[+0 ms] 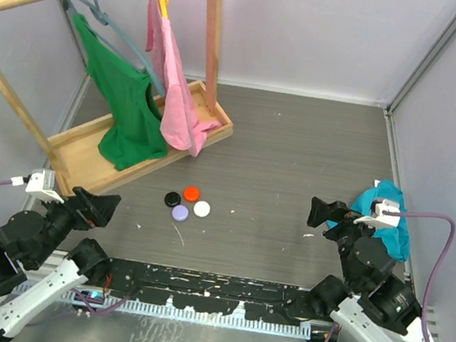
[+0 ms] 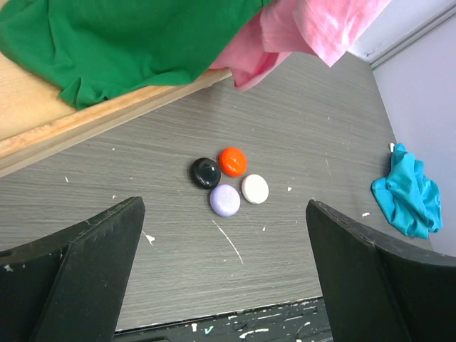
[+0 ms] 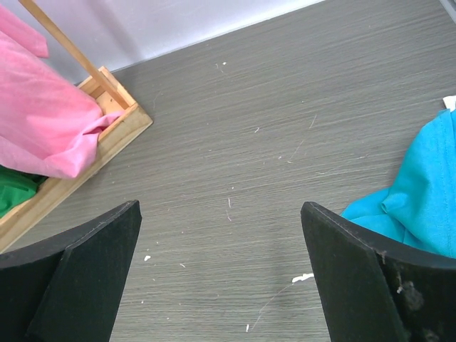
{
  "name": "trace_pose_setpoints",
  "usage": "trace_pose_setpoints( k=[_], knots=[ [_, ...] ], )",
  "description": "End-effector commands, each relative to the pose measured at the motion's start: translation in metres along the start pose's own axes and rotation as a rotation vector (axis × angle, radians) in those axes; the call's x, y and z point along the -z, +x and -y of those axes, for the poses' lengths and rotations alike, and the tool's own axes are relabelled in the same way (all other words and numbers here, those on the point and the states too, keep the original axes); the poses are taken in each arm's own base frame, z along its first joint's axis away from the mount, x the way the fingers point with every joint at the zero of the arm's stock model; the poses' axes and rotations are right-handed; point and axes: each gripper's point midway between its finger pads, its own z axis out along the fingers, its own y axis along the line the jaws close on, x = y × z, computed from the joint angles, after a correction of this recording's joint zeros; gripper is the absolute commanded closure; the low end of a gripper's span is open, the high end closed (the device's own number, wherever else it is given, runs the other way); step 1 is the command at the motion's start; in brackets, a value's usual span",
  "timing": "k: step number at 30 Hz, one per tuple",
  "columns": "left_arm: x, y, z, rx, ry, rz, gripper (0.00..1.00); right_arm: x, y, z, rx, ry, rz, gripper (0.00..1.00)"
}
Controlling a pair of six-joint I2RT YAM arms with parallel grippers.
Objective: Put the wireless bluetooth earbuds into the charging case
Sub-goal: Reset both arms
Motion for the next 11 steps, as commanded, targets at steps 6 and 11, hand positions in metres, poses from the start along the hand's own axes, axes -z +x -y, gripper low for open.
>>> trace_pose_setpoints(
  k=[6, 11],
  knots=[
    [0.0005, -0.0068, -0.0053, -0.067, -0.015, 0.033, 0.02, 0.0027, -0.0114, -0.0018, -0.047, -0.01, 0.042, 0.0],
    [0.0027, -0.0082, -0.0059, -0.059, -0.004, 0.05, 0.02, 0.0013, -0.0121, -0.003, -0.032, -0.007, 0.038, 0.0]
  ],
)
